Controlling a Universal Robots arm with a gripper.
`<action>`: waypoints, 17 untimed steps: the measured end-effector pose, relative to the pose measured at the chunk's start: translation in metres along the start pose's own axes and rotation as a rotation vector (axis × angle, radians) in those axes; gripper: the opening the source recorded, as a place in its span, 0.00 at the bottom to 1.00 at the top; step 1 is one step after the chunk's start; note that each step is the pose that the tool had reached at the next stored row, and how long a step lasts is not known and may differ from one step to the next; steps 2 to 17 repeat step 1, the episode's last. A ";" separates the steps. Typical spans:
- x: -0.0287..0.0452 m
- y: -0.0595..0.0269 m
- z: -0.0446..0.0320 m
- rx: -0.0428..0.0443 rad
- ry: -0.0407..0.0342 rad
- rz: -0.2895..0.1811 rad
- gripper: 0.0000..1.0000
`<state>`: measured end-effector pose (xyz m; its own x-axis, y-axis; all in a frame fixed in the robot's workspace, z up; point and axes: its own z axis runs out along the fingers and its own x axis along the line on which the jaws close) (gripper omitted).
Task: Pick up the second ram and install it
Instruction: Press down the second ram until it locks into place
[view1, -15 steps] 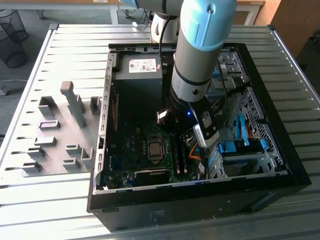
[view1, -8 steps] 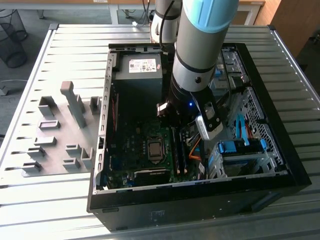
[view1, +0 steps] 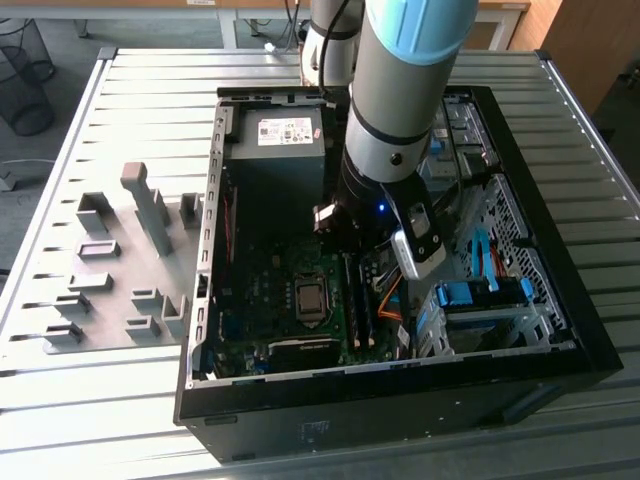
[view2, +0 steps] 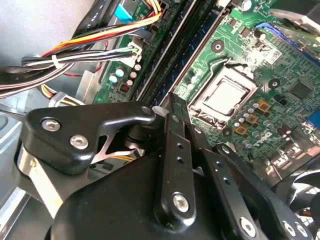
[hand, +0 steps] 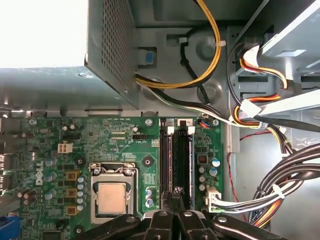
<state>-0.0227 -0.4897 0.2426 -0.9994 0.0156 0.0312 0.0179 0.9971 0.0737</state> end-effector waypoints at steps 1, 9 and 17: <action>0.0000 0.0000 0.0000 -0.0004 0.0000 0.000 0.10; 0.0000 0.0000 0.0000 -0.0004 0.0000 0.000 0.10; 0.0000 0.0000 0.0000 -0.0004 0.0000 0.000 0.10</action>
